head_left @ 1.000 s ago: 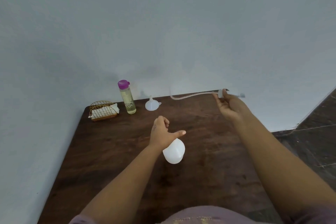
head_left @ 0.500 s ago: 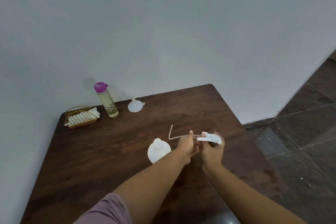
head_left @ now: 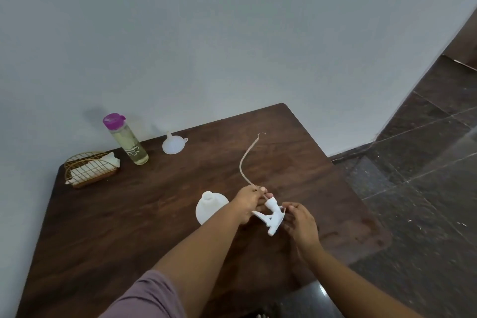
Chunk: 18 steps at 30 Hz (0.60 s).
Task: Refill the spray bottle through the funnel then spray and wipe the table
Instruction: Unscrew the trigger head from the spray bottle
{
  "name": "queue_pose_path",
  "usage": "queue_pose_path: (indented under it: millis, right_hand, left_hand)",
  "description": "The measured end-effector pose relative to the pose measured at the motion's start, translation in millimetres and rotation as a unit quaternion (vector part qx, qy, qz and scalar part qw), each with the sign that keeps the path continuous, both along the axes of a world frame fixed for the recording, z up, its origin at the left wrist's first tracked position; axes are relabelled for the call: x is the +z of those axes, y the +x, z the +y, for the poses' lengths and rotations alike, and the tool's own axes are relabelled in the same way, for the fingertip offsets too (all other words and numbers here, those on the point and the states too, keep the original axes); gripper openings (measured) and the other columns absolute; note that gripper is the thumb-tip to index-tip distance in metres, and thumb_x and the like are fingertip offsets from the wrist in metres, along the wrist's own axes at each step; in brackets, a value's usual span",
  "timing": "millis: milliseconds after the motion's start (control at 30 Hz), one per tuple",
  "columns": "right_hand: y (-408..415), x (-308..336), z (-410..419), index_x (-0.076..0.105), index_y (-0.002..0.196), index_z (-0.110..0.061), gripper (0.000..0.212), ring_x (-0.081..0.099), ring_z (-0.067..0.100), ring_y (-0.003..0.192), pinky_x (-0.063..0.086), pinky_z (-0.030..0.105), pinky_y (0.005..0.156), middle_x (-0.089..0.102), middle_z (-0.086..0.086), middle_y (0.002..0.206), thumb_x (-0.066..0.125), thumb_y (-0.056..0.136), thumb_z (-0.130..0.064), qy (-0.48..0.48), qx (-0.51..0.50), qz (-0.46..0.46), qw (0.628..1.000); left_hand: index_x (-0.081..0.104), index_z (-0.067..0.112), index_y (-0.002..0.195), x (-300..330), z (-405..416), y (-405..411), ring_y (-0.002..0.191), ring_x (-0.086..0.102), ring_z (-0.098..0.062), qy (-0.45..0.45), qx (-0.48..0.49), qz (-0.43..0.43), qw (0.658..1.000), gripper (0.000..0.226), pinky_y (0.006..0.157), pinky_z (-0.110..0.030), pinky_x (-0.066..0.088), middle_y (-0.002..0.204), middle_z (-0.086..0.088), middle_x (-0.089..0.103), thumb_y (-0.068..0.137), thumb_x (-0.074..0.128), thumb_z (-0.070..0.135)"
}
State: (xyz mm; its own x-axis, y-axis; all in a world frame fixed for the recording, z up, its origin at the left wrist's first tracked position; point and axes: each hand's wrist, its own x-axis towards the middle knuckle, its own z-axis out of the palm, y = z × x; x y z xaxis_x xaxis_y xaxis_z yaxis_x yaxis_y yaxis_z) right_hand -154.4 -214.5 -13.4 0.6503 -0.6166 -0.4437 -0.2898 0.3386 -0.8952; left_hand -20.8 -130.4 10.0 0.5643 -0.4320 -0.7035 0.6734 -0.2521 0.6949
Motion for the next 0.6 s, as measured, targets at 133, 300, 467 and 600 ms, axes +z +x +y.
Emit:
queue_pose_path:
  millis: [133,300,467,600]
  right_hand:
    - [3.5,-9.5,-3.8,0.053,0.105,-0.03,0.034,0.063,0.016,0.094,0.05,0.026,0.077,0.064,-0.007,0.096,0.063,0.083,-0.008,-0.115,0.055,0.1,0.987]
    - [7.6,-17.4,-8.9,0.049,0.114,-0.024,0.037,0.06,0.008,0.085,0.038,0.013,0.063,0.066,-0.004,0.097,0.061,0.083,-0.006,-0.137,0.074,0.15,0.976]
    - [12.5,-18.2,-10.9,0.051,0.115,-0.019,0.036,0.061,0.017,0.092,0.039,0.019,0.064,0.064,-0.001,0.102,0.058,0.082,-0.008,-0.174,0.09,0.185,0.963]
    - [16.8,-11.8,-11.2,0.056,0.111,-0.011,0.034,0.055,0.02,0.089,0.039,0.026,0.072,0.059,0.009,0.108,0.054,0.078,-0.002,-0.232,0.09,0.213,0.945]
  left_hand:
    - [0.055,0.014,0.089,-23.9,-2.6,-2.9,0.081,0.062,-0.018,0.121,-0.091,-0.11,0.982,0.014,0.087,-0.039,0.055,0.09,-0.006,0.064,0.096,0.059,0.025]
    - [0.038,0.01,0.135,-34.5,1.8,-8.7,0.108,0.064,-0.025,0.168,-0.139,-0.114,0.969,0.06,0.088,-0.033,0.052,0.122,-0.013,0.063,0.087,0.071,0.024]
    - [0.028,0.011,0.147,-39.1,8.9,-7.3,0.121,0.054,-0.023,0.197,-0.175,-0.141,0.954,0.083,0.102,-0.037,0.045,0.135,-0.008,0.056,0.082,0.074,0.035]
    - [0.039,0.011,0.14,-29.4,10.5,-4.0,0.122,0.052,-0.024,0.235,-0.179,-0.231,0.927,0.065,0.1,-0.034,0.046,0.136,-0.009,0.05,0.087,0.07,0.033]
